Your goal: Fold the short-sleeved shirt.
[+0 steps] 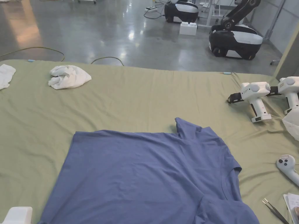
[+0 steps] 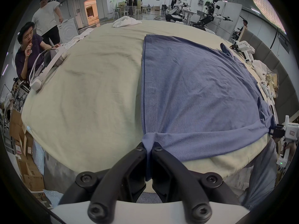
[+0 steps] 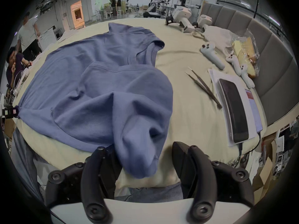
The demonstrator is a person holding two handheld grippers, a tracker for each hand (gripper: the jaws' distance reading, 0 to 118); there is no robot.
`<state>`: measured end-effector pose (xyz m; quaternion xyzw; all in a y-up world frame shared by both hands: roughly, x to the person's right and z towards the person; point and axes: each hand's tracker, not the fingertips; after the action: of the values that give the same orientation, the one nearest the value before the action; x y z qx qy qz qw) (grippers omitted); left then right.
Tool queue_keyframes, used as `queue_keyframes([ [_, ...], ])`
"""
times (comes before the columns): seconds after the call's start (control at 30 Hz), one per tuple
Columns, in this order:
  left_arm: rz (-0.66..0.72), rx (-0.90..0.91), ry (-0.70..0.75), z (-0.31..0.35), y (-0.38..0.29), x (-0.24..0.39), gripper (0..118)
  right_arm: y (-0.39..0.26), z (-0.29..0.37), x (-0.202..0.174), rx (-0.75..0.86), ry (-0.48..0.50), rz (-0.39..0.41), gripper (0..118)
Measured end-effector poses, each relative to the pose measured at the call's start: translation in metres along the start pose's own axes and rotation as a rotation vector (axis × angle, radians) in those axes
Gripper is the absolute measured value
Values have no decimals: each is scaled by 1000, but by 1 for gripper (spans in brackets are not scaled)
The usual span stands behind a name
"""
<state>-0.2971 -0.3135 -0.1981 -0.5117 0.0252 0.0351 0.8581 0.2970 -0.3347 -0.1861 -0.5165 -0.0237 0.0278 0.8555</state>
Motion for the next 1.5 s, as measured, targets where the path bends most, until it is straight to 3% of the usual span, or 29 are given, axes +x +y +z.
queue_keyframes([
  [0.1, 2, -3, 2, -2, 0, 1, 1, 5, 0, -2, 10, 40, -11, 34],
  [0.13, 4, -5, 1, -2, -1, 1, 1, 7, 1, -4, 10, 36, -6, 20],
  [0.2, 3, -6, 3, -4, -2, 3, 1, 10, 0, -7, 18, 51, 35, 16],
  [0.33, 4, 0, 0, -3, -3, 2, 1, 14, 8, -9, 9, 40, 43, 7],
  [0.77, 56, 170, -62, 22, 47, -4, 1, 85, 63, -5, 198, 71, 21, 6],
  [1.17, 66, 197, -70, -50, 170, -7, 1, 204, -14, -15, 217, 54, 5, 6],
  [1.4, 85, 119, -65, -98, 191, -6, 1, 223, -67, -20, 144, 38, -13, 7],
  [1.5, 102, 105, -46, -108, 191, -5, 9, 221, -81, -22, 130, 19, -7, 16],
])
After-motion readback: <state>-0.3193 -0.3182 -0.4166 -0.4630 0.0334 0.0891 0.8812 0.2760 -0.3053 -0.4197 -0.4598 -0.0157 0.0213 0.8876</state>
